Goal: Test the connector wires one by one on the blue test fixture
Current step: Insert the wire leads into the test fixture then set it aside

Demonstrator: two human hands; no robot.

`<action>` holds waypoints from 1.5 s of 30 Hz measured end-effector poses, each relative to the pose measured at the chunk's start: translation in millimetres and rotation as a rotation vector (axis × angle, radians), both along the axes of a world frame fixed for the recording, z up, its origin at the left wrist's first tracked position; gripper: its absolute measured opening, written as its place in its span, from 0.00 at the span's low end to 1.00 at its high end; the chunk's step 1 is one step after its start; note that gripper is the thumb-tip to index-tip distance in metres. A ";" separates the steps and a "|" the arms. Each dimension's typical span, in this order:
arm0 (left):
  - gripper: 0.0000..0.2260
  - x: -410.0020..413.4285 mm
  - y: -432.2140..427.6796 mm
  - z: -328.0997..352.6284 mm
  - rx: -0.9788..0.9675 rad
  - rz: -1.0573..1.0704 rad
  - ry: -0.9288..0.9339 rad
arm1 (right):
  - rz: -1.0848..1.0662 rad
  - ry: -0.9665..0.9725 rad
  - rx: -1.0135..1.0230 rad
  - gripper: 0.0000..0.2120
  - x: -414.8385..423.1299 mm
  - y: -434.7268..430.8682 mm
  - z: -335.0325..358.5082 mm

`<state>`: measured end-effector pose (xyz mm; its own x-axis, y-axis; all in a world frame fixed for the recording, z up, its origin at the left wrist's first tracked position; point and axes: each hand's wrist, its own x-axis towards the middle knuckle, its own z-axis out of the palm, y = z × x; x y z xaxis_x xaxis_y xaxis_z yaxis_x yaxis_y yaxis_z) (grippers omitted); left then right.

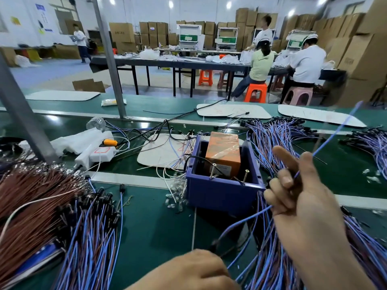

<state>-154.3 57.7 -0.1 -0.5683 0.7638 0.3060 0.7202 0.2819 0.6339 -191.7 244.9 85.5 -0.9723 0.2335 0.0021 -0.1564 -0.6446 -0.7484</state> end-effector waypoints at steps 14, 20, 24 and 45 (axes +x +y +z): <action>0.17 -47.5 40.2 97.6 0.742 0.377 -0.273 | 0.427 0.018 0.701 0.36 4.4 -40.7 -44.9; 0.12 -50.5 43.3 77.3 0.689 0.421 -0.332 | 0.471 0.038 0.382 0.06 -2.4 -30.3 -46.6; 0.14 -50.0 48.8 64.2 0.644 0.432 -0.381 | 0.412 0.099 0.096 0.09 -8.3 -23.2 -37.5; 0.24 -94.6 16.1 24.1 0.206 0.678 -0.556 | -0.222 -0.096 1.007 0.11 -39.0 40.9 -61.9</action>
<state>-248.9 73.8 24.0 -0.9839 0.1705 -0.0539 0.0145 0.3766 0.9263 -230.8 285.8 23.6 -0.9141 0.3403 0.2206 -0.1069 0.3226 -0.9405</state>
